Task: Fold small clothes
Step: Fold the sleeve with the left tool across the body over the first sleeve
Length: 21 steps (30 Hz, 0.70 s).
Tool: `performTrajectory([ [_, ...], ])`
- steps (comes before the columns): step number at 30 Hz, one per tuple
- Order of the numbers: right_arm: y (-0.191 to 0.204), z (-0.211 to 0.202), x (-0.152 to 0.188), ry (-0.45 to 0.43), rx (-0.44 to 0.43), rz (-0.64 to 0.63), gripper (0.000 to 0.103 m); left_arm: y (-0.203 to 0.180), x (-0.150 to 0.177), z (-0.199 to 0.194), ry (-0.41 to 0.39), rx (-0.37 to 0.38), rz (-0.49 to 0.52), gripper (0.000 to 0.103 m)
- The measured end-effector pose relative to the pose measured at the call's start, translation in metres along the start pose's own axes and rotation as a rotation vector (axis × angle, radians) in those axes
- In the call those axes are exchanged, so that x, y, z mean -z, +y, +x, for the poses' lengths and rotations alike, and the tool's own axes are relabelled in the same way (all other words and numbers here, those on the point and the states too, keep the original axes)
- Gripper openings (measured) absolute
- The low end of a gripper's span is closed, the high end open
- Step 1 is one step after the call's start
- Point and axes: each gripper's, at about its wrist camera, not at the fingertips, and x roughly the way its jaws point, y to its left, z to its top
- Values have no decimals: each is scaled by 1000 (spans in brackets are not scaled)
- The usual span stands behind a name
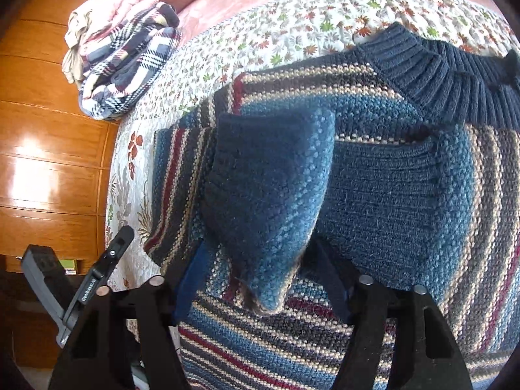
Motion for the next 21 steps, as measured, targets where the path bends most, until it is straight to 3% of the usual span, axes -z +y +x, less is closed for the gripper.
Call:
performTrajectory([
  [1,4,1,0,3,14,-21,32,0,0,-1,2,-2,4,23],
  [3,10,-5,1,-26,27,-63,22,-1,-1,-3,2,-8,18,23],
  [12,17,-68,11,-147,9,-181,19,-30,-2,-6,-12,60,81,23],
  [21,-29,-115,17,-194,51,-146,19,-79,1,6,19,166,162,26],
])
